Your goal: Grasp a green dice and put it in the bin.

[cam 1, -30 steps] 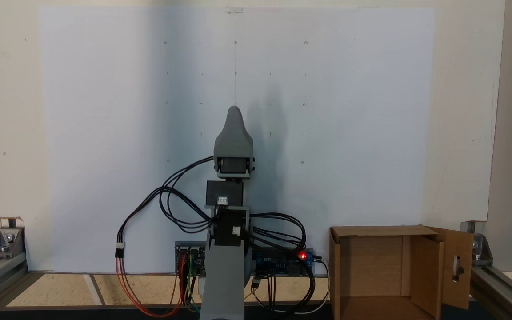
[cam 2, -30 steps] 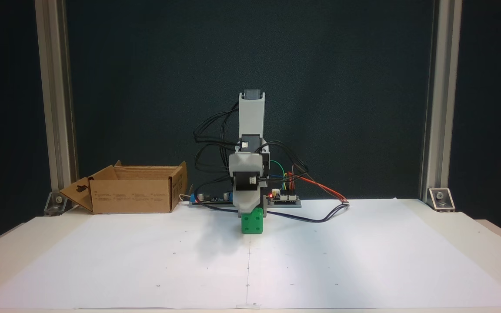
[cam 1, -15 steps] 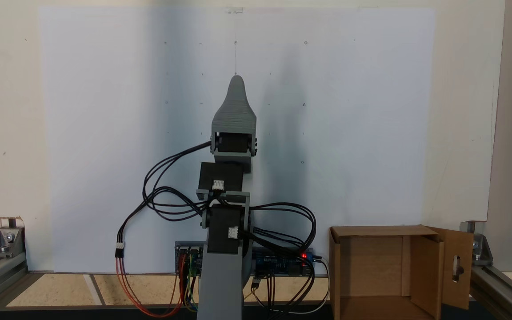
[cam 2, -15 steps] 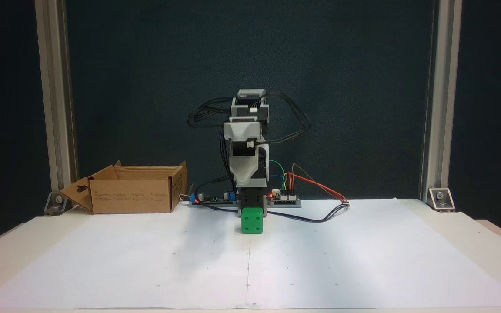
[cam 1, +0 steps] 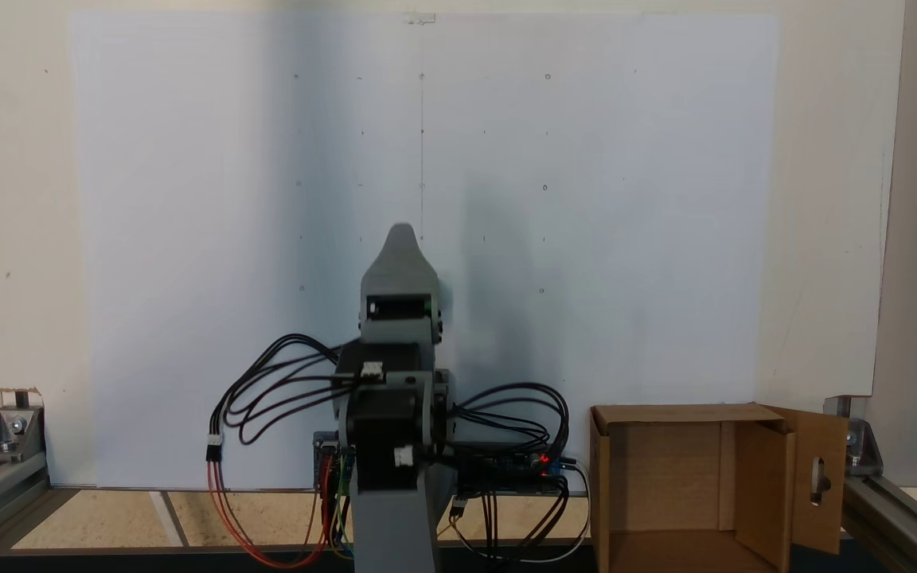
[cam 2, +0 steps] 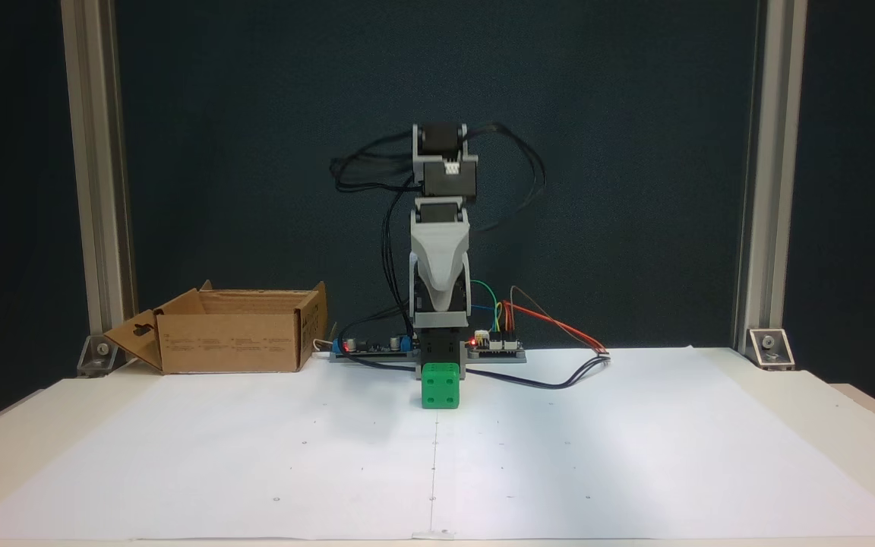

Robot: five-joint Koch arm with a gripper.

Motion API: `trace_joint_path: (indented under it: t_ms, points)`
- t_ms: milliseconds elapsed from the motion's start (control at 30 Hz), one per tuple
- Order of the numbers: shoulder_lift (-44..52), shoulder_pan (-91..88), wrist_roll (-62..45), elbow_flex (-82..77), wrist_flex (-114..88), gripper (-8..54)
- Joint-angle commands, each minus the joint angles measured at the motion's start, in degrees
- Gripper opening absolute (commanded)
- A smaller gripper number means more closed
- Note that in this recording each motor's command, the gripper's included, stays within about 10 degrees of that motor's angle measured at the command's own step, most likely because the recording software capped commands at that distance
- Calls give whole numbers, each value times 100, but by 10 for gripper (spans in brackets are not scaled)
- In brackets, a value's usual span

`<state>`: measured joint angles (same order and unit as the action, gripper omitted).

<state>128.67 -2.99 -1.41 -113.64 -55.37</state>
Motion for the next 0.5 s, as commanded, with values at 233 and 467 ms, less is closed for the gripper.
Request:
trace_joint_path:
  t_ms: [233,467]
  points:
    - [-448,501,-132,598,-817,439]
    - [-554,545,-132,501,-844,439]
